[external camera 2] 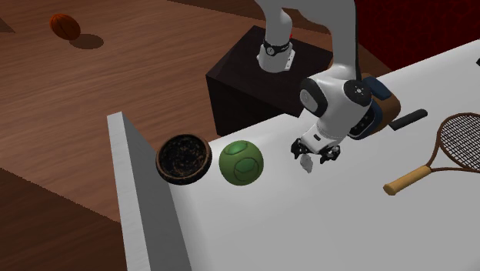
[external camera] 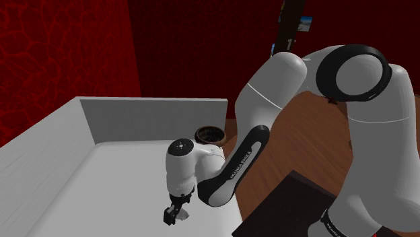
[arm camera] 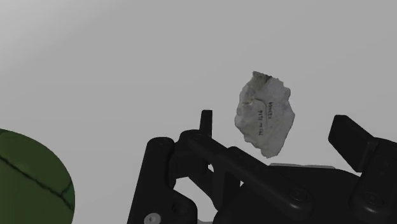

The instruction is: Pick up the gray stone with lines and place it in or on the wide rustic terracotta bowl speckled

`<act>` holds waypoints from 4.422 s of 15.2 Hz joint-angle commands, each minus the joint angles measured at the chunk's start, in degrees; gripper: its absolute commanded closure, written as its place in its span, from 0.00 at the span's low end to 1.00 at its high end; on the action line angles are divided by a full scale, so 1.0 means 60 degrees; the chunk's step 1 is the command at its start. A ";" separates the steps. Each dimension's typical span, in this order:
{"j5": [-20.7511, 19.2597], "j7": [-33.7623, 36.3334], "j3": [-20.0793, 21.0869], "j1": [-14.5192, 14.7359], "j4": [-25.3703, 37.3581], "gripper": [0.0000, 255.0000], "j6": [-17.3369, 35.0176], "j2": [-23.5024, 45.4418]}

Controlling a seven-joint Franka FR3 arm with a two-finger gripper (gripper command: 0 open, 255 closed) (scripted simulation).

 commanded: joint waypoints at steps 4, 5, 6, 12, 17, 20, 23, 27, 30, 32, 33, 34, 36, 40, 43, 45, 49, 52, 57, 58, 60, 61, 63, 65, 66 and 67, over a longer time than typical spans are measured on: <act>-0.0247 0.0184 -0.0213 0.0154 0.0083 0.00 0.0223 0.0311; -0.0247 0.0184 -0.0213 0.0154 0.0083 0.00 0.0223 0.0311; -0.0247 0.0184 -0.0213 0.0154 0.0083 0.00 0.0223 0.0311; -0.0247 0.0184 -0.0213 0.0154 0.0082 1.00 0.0224 0.0311; -0.0270 0.0182 -0.0237 0.0153 0.0093 1.00 0.0249 0.0346; -0.0158 0.0114 -0.0129 0.0089 0.0049 1.00 0.0139 0.0192; 0.0126 -0.0105 0.0113 -0.0094 -0.0038 1.00 -0.0117 -0.0164; 0.0527 -0.0410 0.0421 -0.0326 -0.0125 1.00 -0.0469 -0.0632; 0.0841 -0.0645 0.0637 -0.0486 -0.0167 1.00 -0.0741 -0.0979; 0.1054 -0.0803 0.0772 -0.0586 -0.0183 1.00 -0.0926 -0.1208; 0.1161 -0.0883 0.0837 -0.0633 -0.0188 1.00 -0.1021 -0.1321; 0.1269 -0.0962 0.0899 -0.0679 -0.0191 1.00 -0.1116 -0.1434; 0.1484 -0.1121 0.1017 -0.0764 -0.0189 1.00 -0.1309 -0.1657; 0.1908 -0.1433 0.1223 -0.0914 -0.0156 1.00 -0.1707 -0.2095; 0.2216 -0.1660 0.1351 -0.1007 -0.0107 1.00 -0.2017 -0.2413; 0.2413 -0.1806 0.1422 -0.1059 -0.0063 1.00 -0.2229 -0.2619; 0.2786 -0.2082 0.1534 -0.1142 0.0054 1.00 -0.2664 -0.3014; 0.3005 -0.2246 0.1586 -0.1183 0.0148 1.00 -0.2950 -0.3254; 0.3284 -0.3591 0.1133 -0.1905 -0.0050 1.00 -0.2831 -0.3469; 0.3322 -0.3850 0.1037 -0.2043 -0.0056 1.00 -0.2818 -0.3483; 0.3382 -0.4357 0.0840 -0.2312 -0.0034 1.00 -0.2805 -0.3483; 0.3405 -0.4605 0.0741 -0.2444 -0.0006 1.00 -0.2803 -0.3469; 0.3439 -0.5090 0.0541 -0.2702 0.0083 1.00 -0.2811 -0.3414; 0.3458 -0.5559 0.0346 -0.2956 0.0217 1.00 -0.2834 -0.3324; 0.3463 -0.5789 0.0249 -0.3080 0.0300 1.00 -0.2851 -0.3266; 0.3465 -0.6014 0.0154 -0.3204 0.0394 1.00 -0.2872 -0.3200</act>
